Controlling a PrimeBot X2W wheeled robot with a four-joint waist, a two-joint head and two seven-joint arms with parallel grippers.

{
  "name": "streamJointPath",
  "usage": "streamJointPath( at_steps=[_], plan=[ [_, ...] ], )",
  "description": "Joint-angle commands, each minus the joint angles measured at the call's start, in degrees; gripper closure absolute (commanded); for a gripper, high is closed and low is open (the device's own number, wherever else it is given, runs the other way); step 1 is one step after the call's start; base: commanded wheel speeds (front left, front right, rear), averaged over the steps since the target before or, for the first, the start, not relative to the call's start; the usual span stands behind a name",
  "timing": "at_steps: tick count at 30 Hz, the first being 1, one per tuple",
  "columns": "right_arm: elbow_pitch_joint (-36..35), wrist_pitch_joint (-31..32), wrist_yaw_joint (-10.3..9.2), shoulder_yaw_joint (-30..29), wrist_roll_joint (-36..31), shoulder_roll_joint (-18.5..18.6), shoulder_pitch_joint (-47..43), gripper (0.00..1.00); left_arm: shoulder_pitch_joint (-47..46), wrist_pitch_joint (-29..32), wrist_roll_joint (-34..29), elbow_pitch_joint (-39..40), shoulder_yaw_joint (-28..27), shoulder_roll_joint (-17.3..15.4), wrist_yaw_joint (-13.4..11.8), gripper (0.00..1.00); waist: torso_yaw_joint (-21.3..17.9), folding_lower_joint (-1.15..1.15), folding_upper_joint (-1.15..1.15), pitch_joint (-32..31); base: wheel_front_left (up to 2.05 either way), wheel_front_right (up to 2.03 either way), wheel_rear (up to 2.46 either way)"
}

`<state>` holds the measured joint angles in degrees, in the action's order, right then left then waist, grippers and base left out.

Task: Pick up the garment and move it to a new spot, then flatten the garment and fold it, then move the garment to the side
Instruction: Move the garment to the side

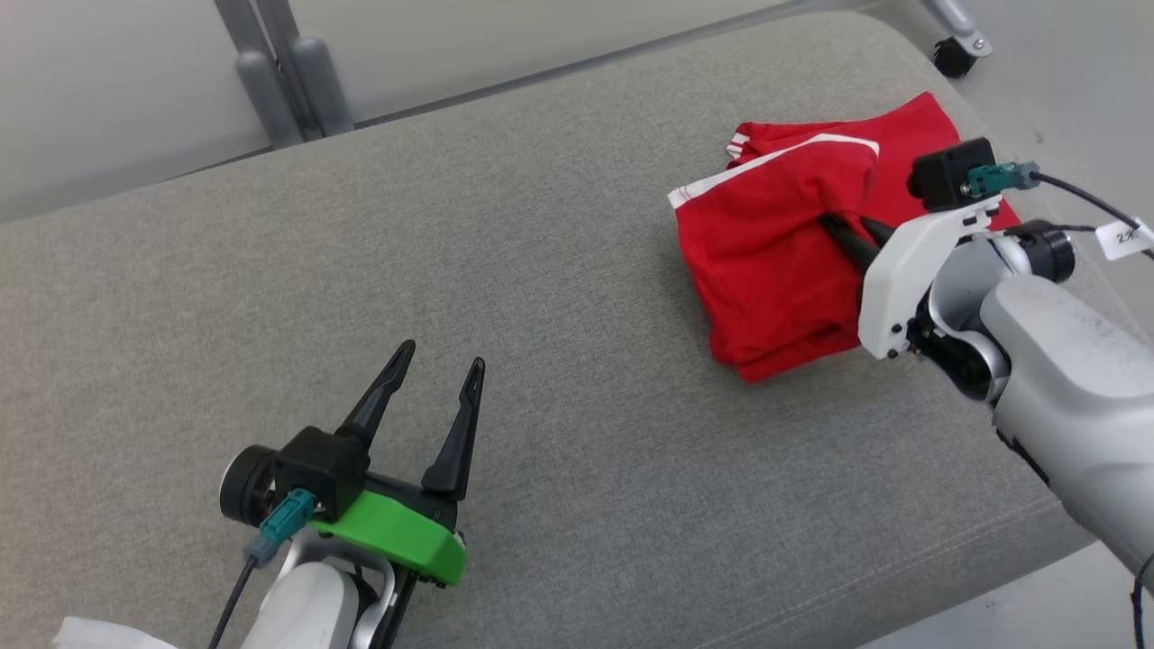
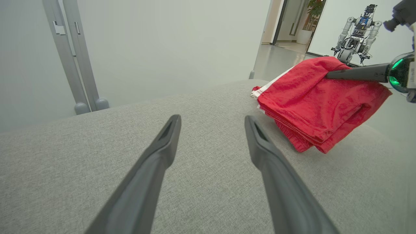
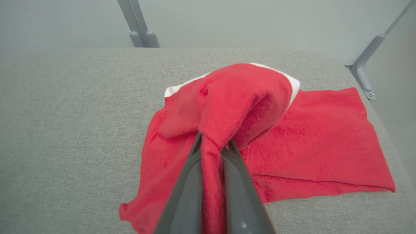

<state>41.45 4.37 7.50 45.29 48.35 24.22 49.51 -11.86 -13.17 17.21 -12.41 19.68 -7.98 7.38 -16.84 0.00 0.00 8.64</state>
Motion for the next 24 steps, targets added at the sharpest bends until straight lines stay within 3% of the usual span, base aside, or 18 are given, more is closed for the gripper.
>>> streamJointPath(
  at_steps=[1,9,19,24],
  plan=[
    [-1.07,-0.49,-0.03,1.57,-0.06,1.15,2.08,1.0,-0.93,0.21,-0.3,0.11,0.03,-0.59,0.16,0.0,3.0,0.0,0.0,3.92,0.0,0.0,0.0],
    [-5.24,-2.22,-0.04,9.49,3.64,8.74,11.4,1.0,-2.81,0.88,-0.79,0.78,0.5,-1.84,0.17,0.0,5.51,0.0,0.0,9.71,0.0,0.0,0.0],
    [-17.78,-9.52,-0.04,20.49,13.95,16.84,20.5,1.0,-4.34,1.61,-0.77,1.88,0.26,-3.44,-0.45,0.0,6.8,0.0,0.0,13.95,0.0,0.0,0.0],
    [-17.33,-8.22,-0.05,25.64,15.44,20.0,22.83,1.0,-4.61,1.84,-0.71,2.71,0.08,-4.07,-0.8,0.0,6.91,0.0,0.0,15.08,0.0,0.0,0.0]
  ],
)
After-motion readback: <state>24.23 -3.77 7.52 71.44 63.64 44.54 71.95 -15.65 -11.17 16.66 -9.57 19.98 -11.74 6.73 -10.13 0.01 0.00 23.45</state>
